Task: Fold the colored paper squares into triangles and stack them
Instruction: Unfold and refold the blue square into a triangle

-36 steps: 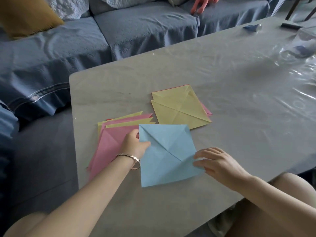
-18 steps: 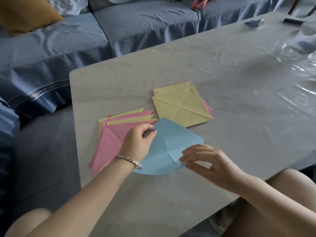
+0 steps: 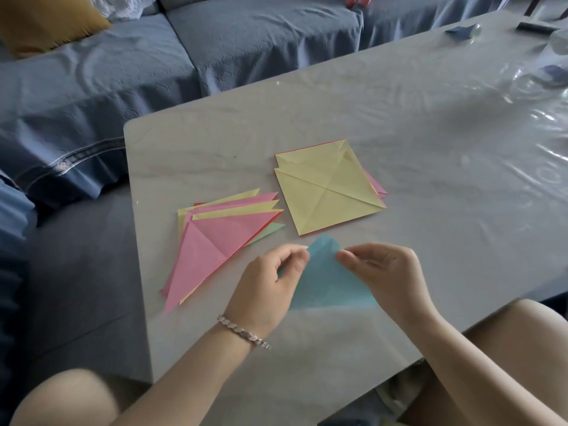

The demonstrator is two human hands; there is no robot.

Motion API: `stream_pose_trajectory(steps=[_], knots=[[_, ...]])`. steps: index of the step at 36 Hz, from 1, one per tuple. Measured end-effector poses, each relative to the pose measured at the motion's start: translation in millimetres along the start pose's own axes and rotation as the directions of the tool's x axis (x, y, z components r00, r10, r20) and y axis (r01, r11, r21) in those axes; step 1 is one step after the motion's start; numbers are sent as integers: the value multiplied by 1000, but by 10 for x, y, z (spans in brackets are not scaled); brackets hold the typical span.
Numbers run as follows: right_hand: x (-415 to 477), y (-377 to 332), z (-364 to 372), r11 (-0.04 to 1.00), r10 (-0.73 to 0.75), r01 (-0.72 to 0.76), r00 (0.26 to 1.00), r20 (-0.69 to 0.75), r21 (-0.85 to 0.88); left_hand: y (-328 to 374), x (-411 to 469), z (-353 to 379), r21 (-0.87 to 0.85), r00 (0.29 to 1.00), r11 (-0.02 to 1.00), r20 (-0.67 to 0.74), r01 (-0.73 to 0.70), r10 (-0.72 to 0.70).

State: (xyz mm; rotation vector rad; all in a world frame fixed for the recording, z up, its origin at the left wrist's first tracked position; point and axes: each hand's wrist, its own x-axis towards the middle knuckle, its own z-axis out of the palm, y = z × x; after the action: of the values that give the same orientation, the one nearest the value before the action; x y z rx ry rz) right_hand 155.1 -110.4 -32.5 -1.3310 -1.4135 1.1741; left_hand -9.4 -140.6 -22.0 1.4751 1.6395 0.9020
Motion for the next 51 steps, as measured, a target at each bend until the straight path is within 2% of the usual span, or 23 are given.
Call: stream_pose_trajectory(steps=[6, 14, 19, 27, 35, 44, 51], knots=[[-59, -86, 55, 998, -31, 35, 997, -68, 49, 87, -43, 84, -2, 969, 995, -227, -99, 96], [-115, -175, 65, 994, -52, 65, 987, -149, 84, 170, -87, 141, -57, 945, 985, -298, -162, 138], [-153, -225, 56, 991, -53, 74, 982, -181, 111, 216, -131, 142, -75, 930, 973, -320, -217, 183], [-182, -277, 58, 984, -77, 97, 988, -136, 151, 245, -153, 121, -67, 912, 961, -339, -268, 231], [-186, -302, 62, 977, -75, 95, 991, -111, 191, 255, -159, 110, -80, 907, 957, -350, -280, 236], [-186, -285, 43, 982, -81, 95, 992, -91, 161, 260, -162, 104, -30, 900, 949, -327, -315, 289], [-180, -296, 32, 985, -38, 55, 994, -102, 164, 269, -171, 95, -43, 915, 956, -305, -289, 262]])
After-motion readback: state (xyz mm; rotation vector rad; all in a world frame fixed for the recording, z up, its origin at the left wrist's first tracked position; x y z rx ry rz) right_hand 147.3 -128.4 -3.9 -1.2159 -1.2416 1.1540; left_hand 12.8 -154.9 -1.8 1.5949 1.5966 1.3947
